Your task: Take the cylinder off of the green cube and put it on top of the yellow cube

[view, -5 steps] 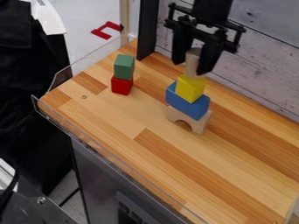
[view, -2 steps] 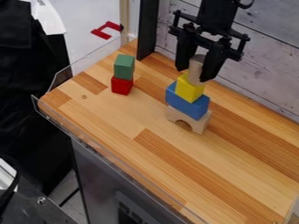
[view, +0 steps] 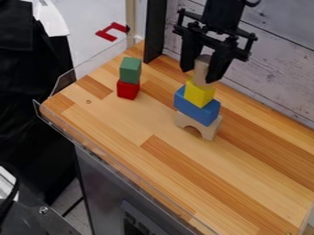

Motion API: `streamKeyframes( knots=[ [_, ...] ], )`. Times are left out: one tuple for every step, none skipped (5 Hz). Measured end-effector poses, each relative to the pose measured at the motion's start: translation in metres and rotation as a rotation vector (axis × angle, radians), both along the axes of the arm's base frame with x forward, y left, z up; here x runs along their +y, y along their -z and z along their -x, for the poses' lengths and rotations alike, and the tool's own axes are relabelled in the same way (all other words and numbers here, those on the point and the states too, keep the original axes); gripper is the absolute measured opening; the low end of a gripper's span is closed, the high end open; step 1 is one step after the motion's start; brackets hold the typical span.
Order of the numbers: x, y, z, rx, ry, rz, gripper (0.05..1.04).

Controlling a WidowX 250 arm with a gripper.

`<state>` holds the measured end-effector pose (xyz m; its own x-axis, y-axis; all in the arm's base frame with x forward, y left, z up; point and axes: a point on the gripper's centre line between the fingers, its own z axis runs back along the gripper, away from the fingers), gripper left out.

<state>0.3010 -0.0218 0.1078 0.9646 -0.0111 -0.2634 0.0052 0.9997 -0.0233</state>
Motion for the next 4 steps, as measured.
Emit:
streamKeyframes(
  knots=[
    [0.0062,0.0045,-0.0032,-0.009,-0.021,-0.012,0.536],
    [0.0069,0.0073,-0.0032,0.0,-0.022,-0.01,0.605],
    [0.0057,0.0102,-0.0019,0.018,-0.019,0.001,0.808],
    [0.0069,0.0068,-0.0014,0.029,-0.031,0.0,1.001]
  ],
)
